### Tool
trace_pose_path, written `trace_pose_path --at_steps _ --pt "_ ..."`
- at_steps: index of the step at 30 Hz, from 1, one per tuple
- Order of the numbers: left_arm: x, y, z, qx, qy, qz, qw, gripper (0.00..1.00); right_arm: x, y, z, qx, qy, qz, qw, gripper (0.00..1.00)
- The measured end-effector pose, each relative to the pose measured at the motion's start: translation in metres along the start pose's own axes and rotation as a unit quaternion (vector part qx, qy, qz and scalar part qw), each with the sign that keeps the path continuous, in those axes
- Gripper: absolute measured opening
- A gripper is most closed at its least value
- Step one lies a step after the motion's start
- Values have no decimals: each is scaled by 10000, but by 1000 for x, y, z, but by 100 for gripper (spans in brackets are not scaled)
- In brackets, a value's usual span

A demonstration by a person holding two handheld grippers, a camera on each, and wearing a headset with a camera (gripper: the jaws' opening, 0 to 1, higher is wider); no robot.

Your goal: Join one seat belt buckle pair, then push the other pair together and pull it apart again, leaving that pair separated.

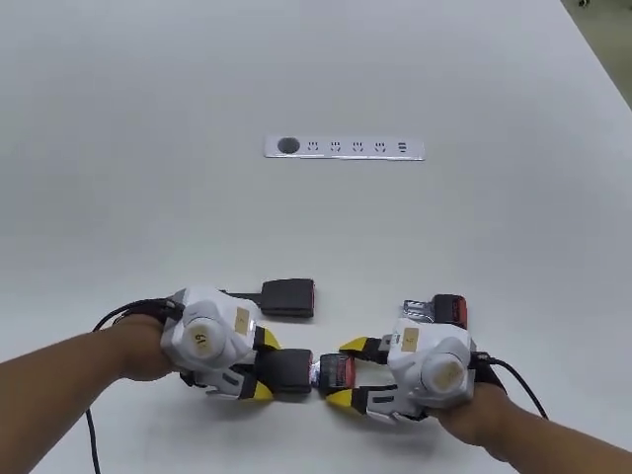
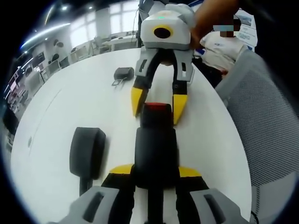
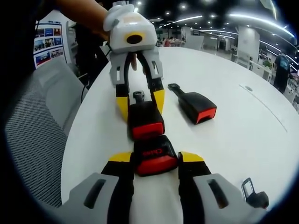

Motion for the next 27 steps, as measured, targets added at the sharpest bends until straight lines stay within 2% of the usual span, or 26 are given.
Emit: trace_pose_path --at_steps 1,3,5,7,9,10,11,14,15,17,19,21,27 --pt "0 -1 0 3 14 7 10000 36 -1 1 -1 15 -46 39 10000 37" --pt "-3 -5 0 54 30 -6 10000 41 1 2 -2 1 -28 516 9987 41" --pt "-5 -8 -1 19 32 -179 9998 46 1 3 -3 66 -98 422 9990 49" --pt "-4 -9 -3 -7 -34 -541 9985 56 0 3 -5 101 -126 476 9987 55" --pt "-3 -8 -4 13 -71 -809 9967 73 -2 2 -6 89 -184 517 9985 61" --pt "-4 -8 -6 -25 -47 -742 9972 76 -2 2 -7 102 -191 490 9986 63" --pt "-5 -9 -8 -103 -83 -702 9974 76 -1 2 -8 123 -175 458 9987 65" --pt "-4 -10 -13 -125 -121 -696 9974 74 1 1 -10 136 -150 467 9987 68" --pt "-1 -7 -15 -171 -131 -675 9975 75 1 1 -13 168 -144 468 9987 69" --pt "-4 -7 -19 -224 -193 -744 9968 75 -1 0 -18 187 -194 497 9984 71" --pt "-2 -4 -22 -311 -197 -723 9967 75 -4 -2 -22 230 -282 469 9982 72" --pt "-5 -3 -26 -372 -188 -697 9967 75 -5 -4 -27 223 -329 450 9982 72" --pt "2 6 -36 -458 -151 -654 9967 76 -3 -21 -45 367 -331 513 9975 71"
Point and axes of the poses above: the centre of the closed fingertips' face, and the gripper's own axes: z roughly forward along the fingers, y roughly to its left, x roughly out of its underside, the point moved 10 cm from there along -z, roughly backward along the fingers, and after that the axes turned 13 degrees about z, right-handed, at the moved point
